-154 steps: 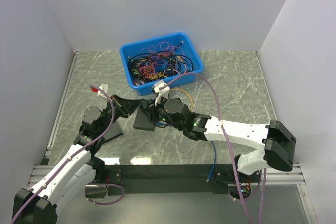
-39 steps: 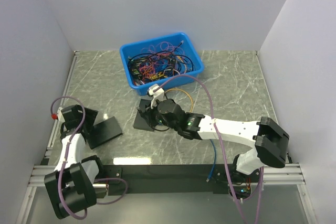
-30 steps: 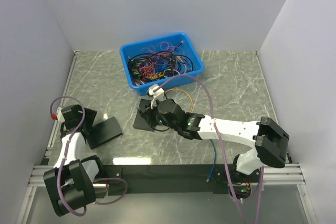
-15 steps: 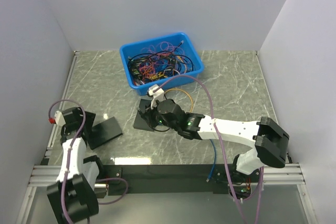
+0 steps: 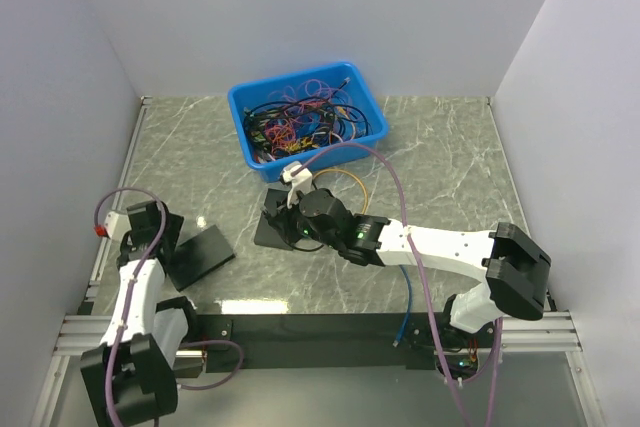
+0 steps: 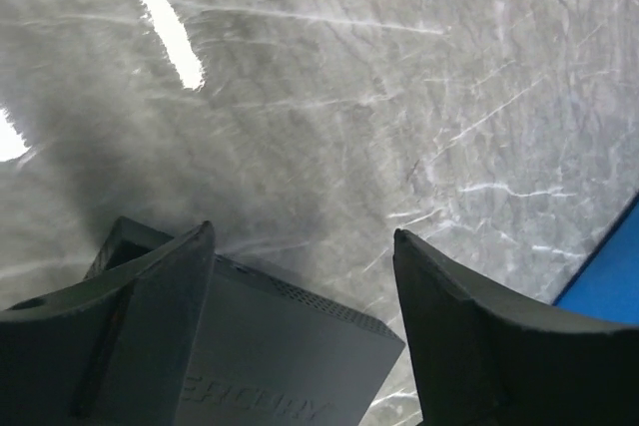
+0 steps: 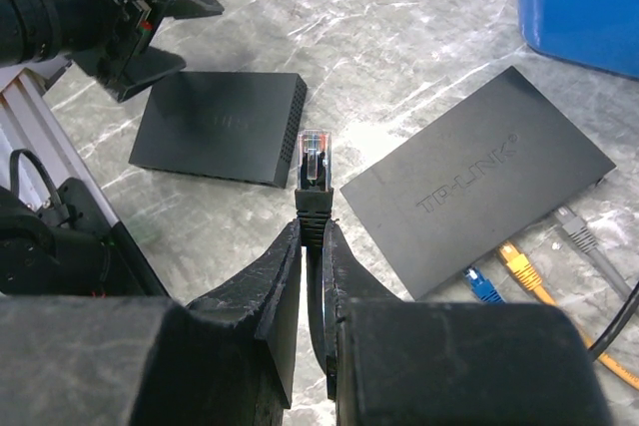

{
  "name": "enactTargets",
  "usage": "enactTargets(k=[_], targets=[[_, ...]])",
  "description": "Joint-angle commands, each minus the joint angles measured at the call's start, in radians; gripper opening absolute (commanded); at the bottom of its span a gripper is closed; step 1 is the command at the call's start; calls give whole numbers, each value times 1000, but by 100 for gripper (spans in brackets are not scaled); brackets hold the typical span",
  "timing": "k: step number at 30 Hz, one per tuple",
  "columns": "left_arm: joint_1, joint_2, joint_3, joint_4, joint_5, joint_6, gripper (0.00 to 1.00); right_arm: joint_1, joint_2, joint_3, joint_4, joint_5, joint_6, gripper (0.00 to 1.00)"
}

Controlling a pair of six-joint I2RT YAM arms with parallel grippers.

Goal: Insert the plug into the switch port

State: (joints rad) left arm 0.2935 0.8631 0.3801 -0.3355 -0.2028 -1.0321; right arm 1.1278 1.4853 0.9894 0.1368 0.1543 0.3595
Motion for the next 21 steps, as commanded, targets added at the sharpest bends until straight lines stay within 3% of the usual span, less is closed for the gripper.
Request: enactTargets(k=[1, 4, 9, 13, 17, 21], targets=[[-49, -56, 54, -128, -118, -36, 80, 0, -3, 55, 9, -2, 16, 0], [-89, -52, 115, -184, -145, -46, 86, 0, 7, 80, -14, -16, 22, 0], [-120, -36, 227, -286, -188, -49, 87, 0, 0, 115, -92, -38, 58, 0], [-116, -13, 236, -298, -126, -28, 90, 1, -39, 109, -153, -53, 82, 0], [-117, 77, 247, -338, 28, -25, 89, 0, -100, 65, -187, -58, 101, 0], [-160, 53, 253, -404, 23, -61, 90, -2, -138, 31, -226, -64, 113, 0]])
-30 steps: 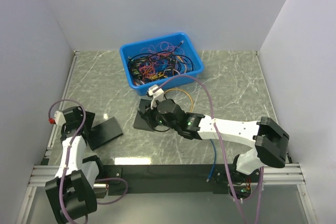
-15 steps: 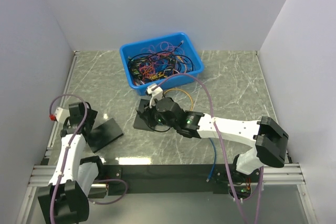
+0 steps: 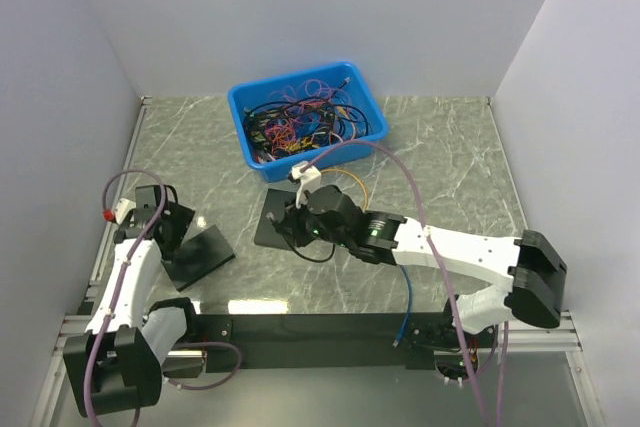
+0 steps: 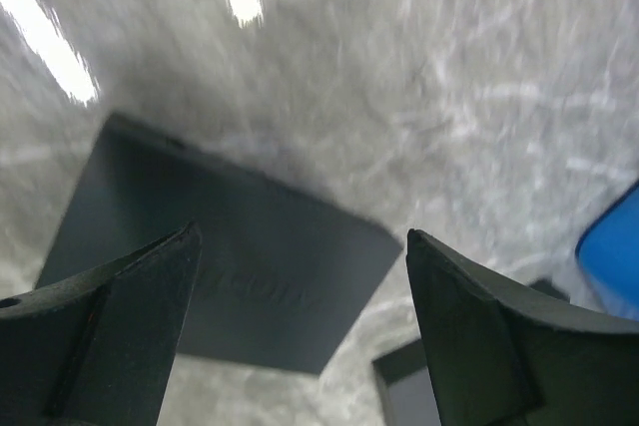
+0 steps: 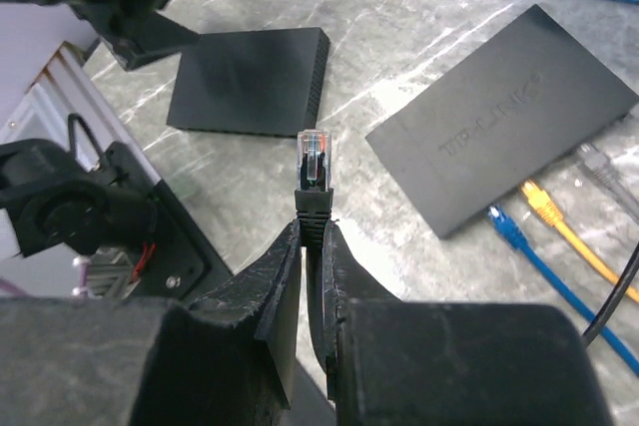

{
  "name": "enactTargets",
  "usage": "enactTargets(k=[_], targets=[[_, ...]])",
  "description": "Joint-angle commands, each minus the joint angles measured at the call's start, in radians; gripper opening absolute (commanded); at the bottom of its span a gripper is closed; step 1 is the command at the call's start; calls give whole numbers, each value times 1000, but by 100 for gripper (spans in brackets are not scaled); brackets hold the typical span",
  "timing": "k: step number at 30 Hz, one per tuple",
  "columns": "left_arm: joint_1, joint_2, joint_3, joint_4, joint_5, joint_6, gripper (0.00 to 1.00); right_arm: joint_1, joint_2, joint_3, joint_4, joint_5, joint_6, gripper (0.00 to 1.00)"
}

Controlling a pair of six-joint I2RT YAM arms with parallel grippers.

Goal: Insert the plug into the switch port

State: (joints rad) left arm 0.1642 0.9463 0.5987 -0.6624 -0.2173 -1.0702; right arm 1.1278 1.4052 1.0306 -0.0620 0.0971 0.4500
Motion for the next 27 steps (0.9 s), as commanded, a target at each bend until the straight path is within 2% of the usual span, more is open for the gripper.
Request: enactTargets(k=[1, 5, 8, 9, 12, 15, 20, 27], targets=[[-40, -34, 42, -92, 36, -37, 89, -2, -58, -13, -35, -8, 24, 0], [-22, 9, 122, -178, -19, -48, 91, -8, -45, -30, -55, -31, 23, 0], [66, 3, 211, -233, -45, -27, 92, -40, -26, -41, -56, -94, 29, 0], [127, 0, 226, -235, -37, -1, 93, -68, -11, -46, -56, -155, 45, 0], [217, 26, 246, -272, 9, 44, 93, -115, 11, -66, -39, -253, 68, 0], [271, 43, 199, -272, 67, 64, 93, -151, 12, -92, -21, -336, 87, 0], [288, 97, 98, -212, 168, 62, 92, -207, 32, -121, 28, -434, 110, 0], [264, 3, 11, -192, 173, 10, 92, -229, 58, -135, 53, -462, 125, 0]])
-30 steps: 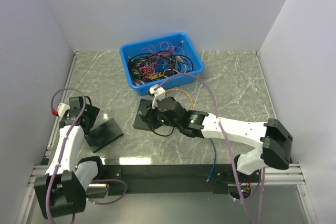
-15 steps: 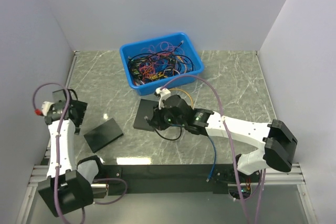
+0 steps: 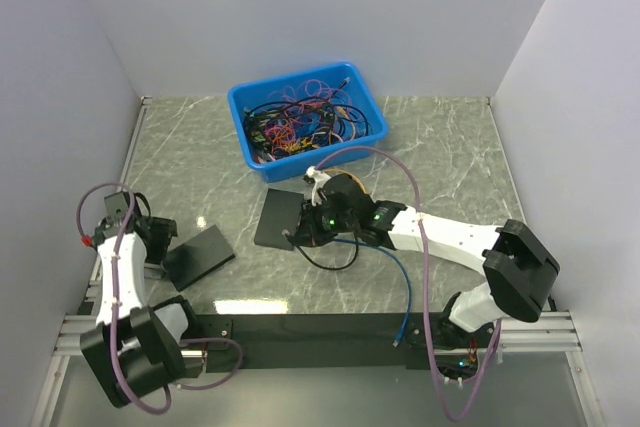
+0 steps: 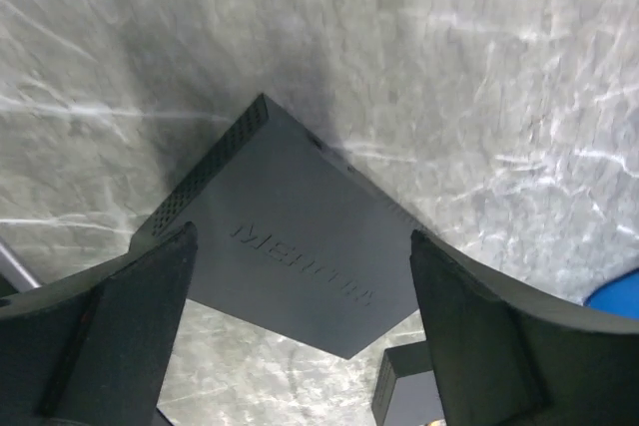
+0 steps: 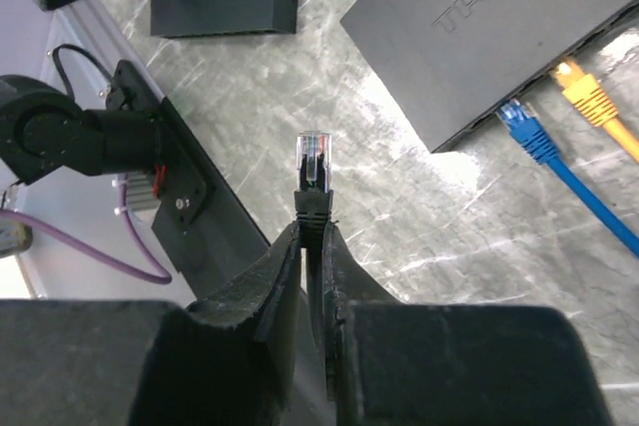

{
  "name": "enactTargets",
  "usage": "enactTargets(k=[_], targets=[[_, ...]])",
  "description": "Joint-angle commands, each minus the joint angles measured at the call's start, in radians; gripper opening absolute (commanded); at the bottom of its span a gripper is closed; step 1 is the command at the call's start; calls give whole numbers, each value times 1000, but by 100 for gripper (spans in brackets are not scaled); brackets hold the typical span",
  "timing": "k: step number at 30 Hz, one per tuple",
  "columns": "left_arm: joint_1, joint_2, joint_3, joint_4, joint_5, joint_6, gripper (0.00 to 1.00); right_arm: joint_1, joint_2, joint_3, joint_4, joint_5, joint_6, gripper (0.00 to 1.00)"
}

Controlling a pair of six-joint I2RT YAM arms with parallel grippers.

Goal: Insert the plug into the switch port

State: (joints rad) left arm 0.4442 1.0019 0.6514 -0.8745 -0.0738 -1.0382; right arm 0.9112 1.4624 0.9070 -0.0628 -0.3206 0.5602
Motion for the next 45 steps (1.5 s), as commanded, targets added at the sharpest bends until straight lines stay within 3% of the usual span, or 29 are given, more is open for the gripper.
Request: enactTargets(k=[1, 17, 22, 26, 29, 33, 38, 45], targets=[[-27, -66, -56, 31, 34, -34, 95, -15, 1, -14, 58, -44, 15, 0], [-427, -11, -160, 319, 83, -313, 96, -46, 16, -17, 41, 40, -20, 0], [-440, -20, -177, 368, 77, -272, 96, -51, 39, -2, 24, 71, -34, 0], [-434, -48, -92, 304, -50, -172, 99, -51, 55, 6, 29, 84, -42, 0], [-351, -88, -61, 281, -50, -84, 99, -44, 76, 30, 23, 72, -43, 0], [-49, -178, -72, 264, 63, 20, 99, -6, 98, 88, -9, 90, -52, 0], [57, -261, -70, 213, 65, -31, 99, 60, 168, 193, -66, 118, -66, 0], [419, -146, -105, 249, 351, 82, 99, 77, 204, 213, -69, 80, -60, 0]])
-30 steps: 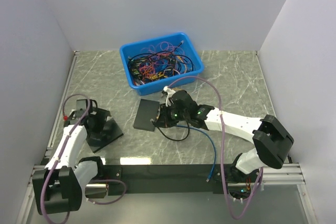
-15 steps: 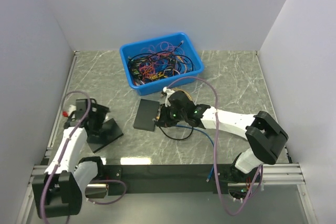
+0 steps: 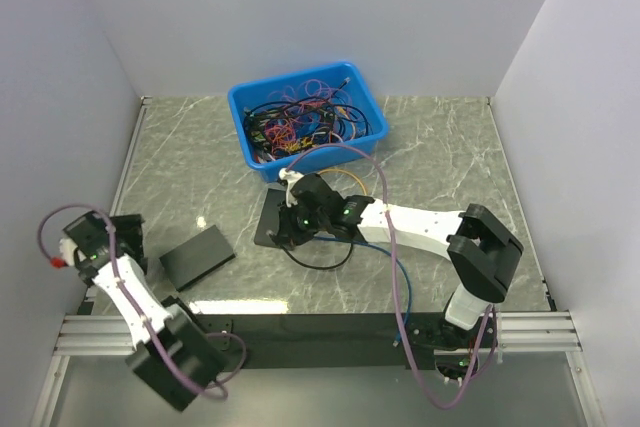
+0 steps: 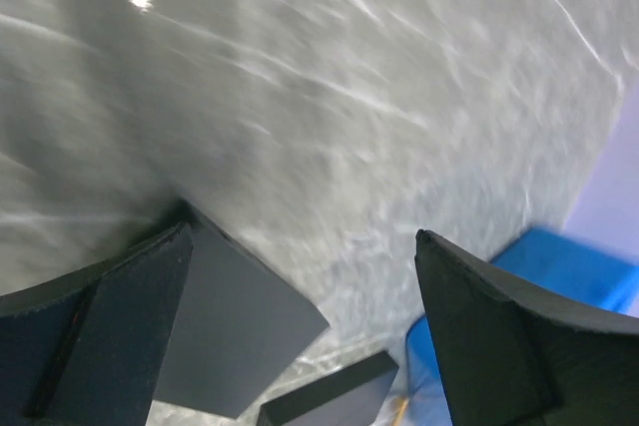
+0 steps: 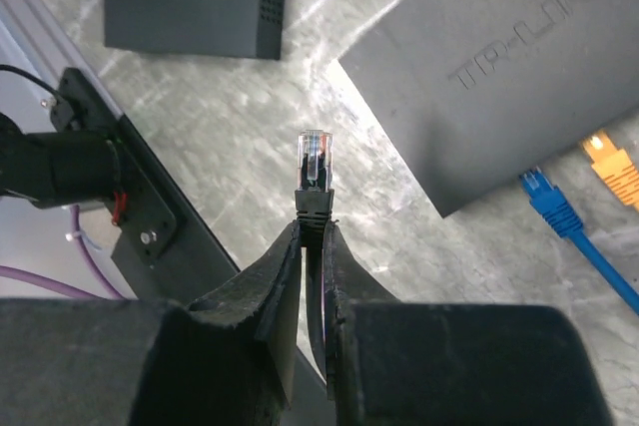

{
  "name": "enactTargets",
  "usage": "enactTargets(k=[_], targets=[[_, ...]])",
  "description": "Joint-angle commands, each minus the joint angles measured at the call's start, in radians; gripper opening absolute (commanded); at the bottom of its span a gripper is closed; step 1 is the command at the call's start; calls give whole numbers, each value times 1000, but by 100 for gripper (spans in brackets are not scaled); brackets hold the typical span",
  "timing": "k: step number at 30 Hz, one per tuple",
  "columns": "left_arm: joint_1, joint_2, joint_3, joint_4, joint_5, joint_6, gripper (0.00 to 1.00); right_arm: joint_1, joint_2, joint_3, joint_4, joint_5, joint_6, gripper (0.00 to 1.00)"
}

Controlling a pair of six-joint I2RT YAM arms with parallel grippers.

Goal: Insert the plug into the switch port

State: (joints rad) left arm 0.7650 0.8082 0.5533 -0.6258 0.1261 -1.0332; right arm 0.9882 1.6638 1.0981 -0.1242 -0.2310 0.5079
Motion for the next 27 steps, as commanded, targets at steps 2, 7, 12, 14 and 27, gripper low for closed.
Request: enactTargets(k=[2, 7, 12, 14, 27], targets=[[135, 62, -29, 20, 165, 73, 99, 0, 8, 17, -12, -16, -8, 0], [143, 59, -50, 46, 135, 52, 98, 1, 16, -13, 17, -36, 0, 0], [143, 39, -98, 75, 167, 21, 97, 1, 14, -30, 28, -37, 1, 0], [142, 23, -130, 87, 185, 12, 97, -2, 2, -43, 35, -33, 1, 0], [71, -20, -199, 135, 159, -34, 97, -2, -27, -83, 57, -19, 6, 0]])
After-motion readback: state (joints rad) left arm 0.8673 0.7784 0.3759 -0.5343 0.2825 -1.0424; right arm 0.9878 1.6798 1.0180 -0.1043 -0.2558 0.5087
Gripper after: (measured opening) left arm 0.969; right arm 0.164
